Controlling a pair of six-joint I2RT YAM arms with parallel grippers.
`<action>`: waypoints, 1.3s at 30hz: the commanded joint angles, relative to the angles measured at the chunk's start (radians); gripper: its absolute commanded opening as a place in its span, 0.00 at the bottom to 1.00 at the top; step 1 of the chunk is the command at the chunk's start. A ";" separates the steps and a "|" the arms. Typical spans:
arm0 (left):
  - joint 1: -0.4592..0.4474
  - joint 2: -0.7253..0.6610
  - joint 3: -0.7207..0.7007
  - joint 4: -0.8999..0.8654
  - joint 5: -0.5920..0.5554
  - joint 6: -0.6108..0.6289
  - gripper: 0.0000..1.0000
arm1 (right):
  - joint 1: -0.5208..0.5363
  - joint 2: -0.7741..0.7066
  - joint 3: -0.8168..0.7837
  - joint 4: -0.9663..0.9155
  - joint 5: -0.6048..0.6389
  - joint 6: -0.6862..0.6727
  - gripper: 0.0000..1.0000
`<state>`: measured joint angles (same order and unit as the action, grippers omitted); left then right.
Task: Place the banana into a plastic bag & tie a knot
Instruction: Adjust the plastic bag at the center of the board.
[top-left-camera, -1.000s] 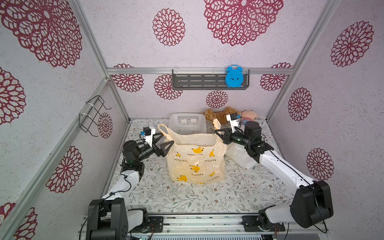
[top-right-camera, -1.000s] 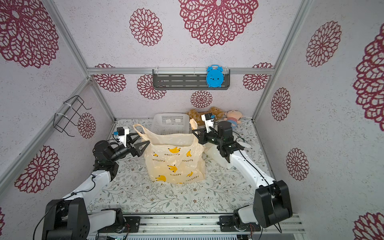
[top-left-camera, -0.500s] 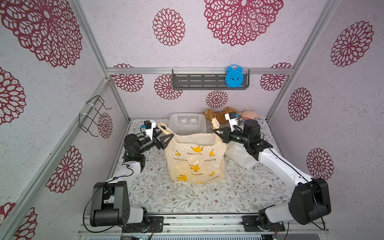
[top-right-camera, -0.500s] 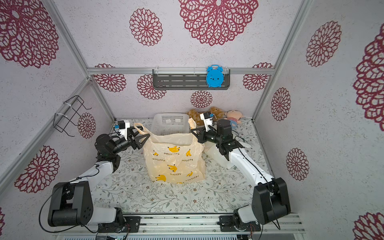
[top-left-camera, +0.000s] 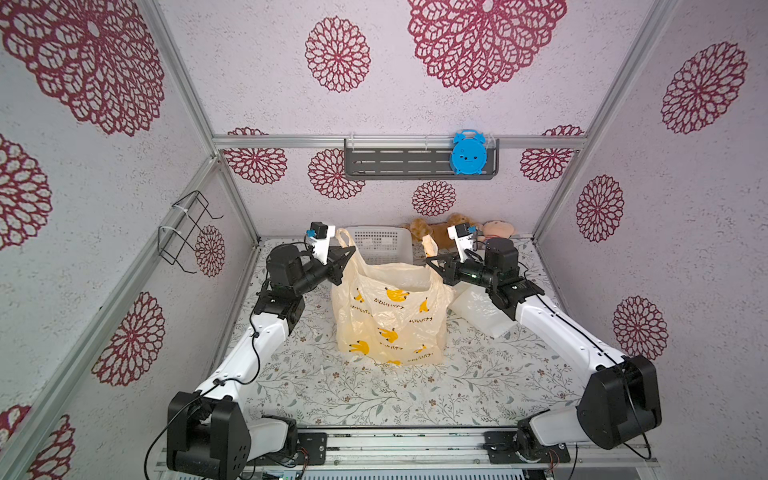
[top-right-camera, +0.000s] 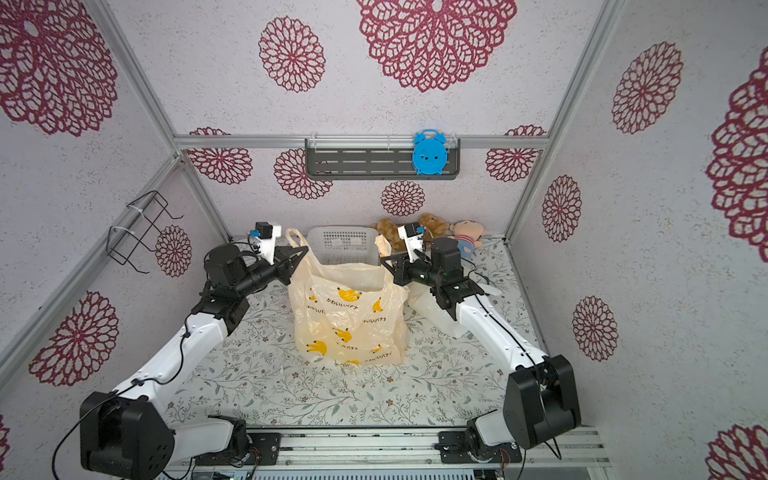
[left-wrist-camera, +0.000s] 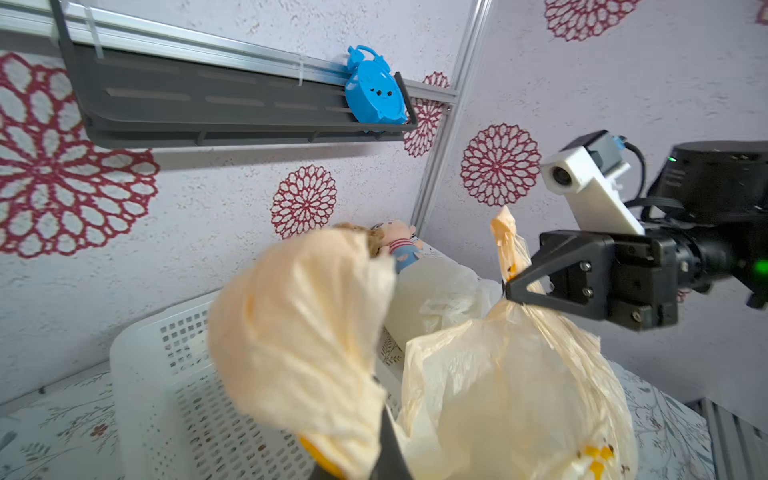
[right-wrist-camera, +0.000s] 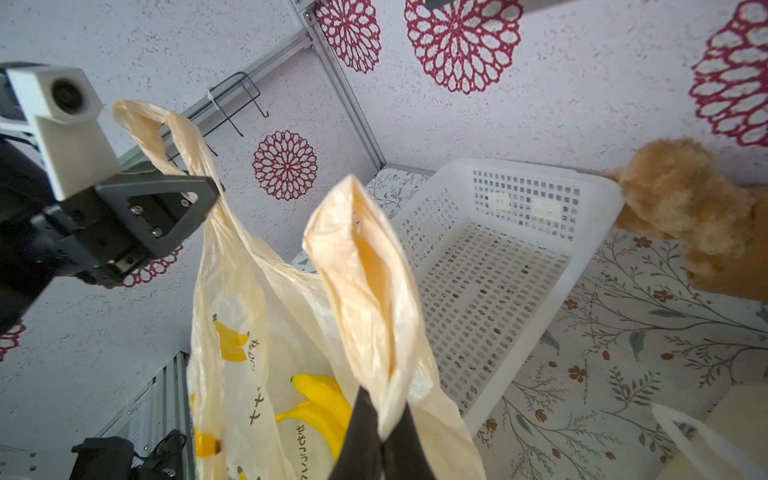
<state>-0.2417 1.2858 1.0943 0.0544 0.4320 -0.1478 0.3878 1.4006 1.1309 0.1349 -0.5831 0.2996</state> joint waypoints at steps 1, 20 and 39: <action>-0.090 0.014 0.123 -0.421 -0.391 0.094 0.00 | 0.011 -0.088 -0.002 0.084 0.045 -0.025 0.00; -0.548 0.485 0.455 -1.077 -1.033 0.165 0.00 | 0.034 -0.233 -0.304 0.133 0.251 -0.074 0.00; -0.401 0.210 0.255 -0.761 -0.600 0.221 0.79 | 0.026 -0.282 -0.375 0.129 0.240 -0.042 0.00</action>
<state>-0.6731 1.5536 1.4052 -0.8227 -0.3107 0.0700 0.4191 1.1305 0.7120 0.2478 -0.3176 0.2558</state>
